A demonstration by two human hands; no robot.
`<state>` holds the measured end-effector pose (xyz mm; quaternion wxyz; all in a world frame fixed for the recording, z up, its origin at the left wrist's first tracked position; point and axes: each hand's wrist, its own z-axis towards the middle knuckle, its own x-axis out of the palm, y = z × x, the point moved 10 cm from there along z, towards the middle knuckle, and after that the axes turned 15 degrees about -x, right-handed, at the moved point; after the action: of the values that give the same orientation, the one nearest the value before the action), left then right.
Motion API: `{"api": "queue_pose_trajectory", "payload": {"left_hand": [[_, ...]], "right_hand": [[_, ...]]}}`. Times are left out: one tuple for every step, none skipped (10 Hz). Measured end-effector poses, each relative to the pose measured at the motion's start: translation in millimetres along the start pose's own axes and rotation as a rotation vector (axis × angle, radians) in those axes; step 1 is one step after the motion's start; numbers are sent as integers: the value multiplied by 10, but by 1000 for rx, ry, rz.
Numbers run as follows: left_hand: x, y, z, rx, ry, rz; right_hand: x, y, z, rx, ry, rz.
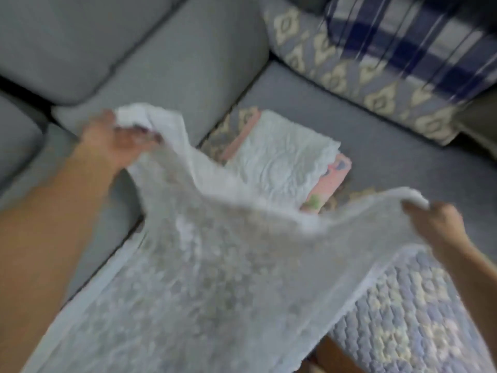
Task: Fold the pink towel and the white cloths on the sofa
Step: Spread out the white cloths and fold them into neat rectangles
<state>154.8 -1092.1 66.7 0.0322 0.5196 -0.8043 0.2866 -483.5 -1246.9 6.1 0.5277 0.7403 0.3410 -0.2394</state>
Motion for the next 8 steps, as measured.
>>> {"api": "queue_pose_trajectory", "payload": {"left_hand": [[1134,-662,-178,319,-109,284],[1744,-726,266,334,-113,525],[2065,-78,694,259,-171,945],[2105,557,1021,567,-319,1435],[1892,1511,871,797,-319,1601],[1458,2711,197,876,-154,1507],[745,4021,-97,480,-62,1682],[21,4955,-132,71,-16,1977]], "right_hand": [[-418,-182,544,114,-223,70],[-547,-385,851,169,-320,45],[-398,-683,958,208,-293,11],[-163,-963,875,234,-206,-42],[116,-1059,722,191,-86,41],[334,-1322,514,307,18,144],[426,-1702,343,472,-33,238],[581,-1816,210,558,-160,421]]}}
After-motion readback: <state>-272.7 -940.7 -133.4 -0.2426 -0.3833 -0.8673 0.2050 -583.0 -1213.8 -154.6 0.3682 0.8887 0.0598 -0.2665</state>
